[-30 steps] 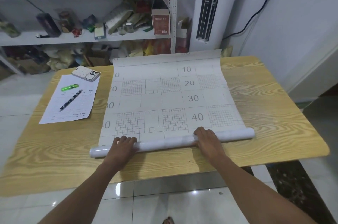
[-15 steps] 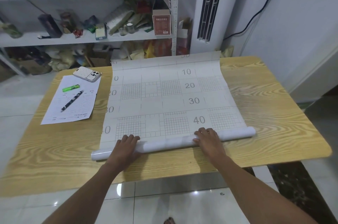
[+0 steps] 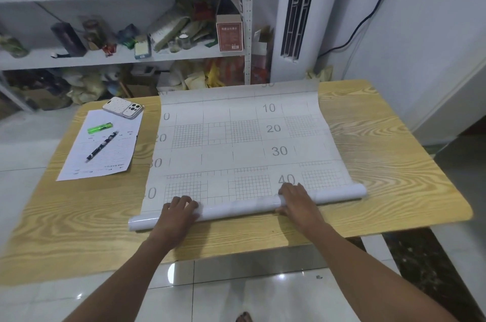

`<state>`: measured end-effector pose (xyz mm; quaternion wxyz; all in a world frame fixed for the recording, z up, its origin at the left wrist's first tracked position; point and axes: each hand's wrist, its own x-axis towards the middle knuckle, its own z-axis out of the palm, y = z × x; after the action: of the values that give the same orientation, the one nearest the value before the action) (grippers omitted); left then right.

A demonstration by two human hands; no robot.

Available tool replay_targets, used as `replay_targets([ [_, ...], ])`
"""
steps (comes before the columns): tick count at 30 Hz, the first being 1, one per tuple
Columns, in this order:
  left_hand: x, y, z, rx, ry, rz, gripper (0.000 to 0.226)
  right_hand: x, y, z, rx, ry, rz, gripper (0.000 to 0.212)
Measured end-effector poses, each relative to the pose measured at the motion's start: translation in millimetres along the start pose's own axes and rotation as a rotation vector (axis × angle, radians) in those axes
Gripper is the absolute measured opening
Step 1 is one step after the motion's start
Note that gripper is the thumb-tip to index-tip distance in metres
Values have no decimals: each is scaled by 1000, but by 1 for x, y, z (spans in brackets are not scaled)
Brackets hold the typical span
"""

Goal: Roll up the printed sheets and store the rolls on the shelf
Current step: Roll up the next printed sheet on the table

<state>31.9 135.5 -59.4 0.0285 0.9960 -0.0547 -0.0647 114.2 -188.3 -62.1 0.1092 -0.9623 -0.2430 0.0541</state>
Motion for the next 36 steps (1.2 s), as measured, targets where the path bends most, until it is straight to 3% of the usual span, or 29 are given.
replay_targets([
  [4,0,1,-4,31,36,28,37,0,-2,2,-107,23,66,34],
  [12,1,1,5,-4,-7,-9,70,-2,-4,6,-183,45,46,45],
  [20,-2,2,2,-23,-18,-1,27,-2,-2,10,-98,29,28,57],
  [27,-3,0,0,52,-44,24,27,-1,-2,12,-28,-25,76,55],
  [31,-4,-1,1,62,-31,6,44,1,-2,9,-56,-30,79,53],
  [36,-6,3,1,-7,-43,-15,35,-1,-4,7,-85,-20,56,66],
])
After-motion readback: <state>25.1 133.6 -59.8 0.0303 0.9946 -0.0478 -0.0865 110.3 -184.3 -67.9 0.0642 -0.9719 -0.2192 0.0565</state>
